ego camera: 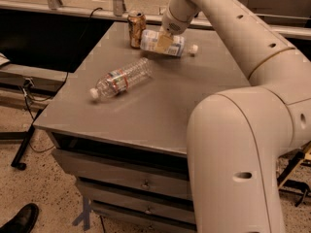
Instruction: Move blue plastic bottle near orange can
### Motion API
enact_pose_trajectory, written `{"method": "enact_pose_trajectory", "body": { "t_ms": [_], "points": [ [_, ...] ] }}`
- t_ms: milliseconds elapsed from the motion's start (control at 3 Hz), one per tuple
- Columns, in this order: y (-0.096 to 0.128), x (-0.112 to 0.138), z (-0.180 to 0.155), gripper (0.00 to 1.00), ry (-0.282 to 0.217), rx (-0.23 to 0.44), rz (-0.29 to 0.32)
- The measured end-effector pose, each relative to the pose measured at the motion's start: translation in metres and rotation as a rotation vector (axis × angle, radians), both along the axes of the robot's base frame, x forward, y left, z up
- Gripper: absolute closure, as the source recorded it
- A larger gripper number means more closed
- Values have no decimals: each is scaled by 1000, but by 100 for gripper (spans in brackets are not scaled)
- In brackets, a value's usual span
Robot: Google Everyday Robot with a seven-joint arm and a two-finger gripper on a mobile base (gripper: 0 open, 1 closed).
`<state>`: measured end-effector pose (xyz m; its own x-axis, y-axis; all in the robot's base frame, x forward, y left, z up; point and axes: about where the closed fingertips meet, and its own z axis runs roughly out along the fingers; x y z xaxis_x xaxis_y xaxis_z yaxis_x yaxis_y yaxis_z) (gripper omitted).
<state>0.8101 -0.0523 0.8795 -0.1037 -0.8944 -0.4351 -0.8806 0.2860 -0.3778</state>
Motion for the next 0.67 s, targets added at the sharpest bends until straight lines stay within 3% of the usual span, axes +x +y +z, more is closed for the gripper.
{"method": "enact_pose_trajectory", "body": {
  "t_ms": [333, 667],
  "points": [
    [8, 3, 4, 0, -8, 11, 9],
    [4, 1, 10, 0, -16, 47, 6]
  ]
}}
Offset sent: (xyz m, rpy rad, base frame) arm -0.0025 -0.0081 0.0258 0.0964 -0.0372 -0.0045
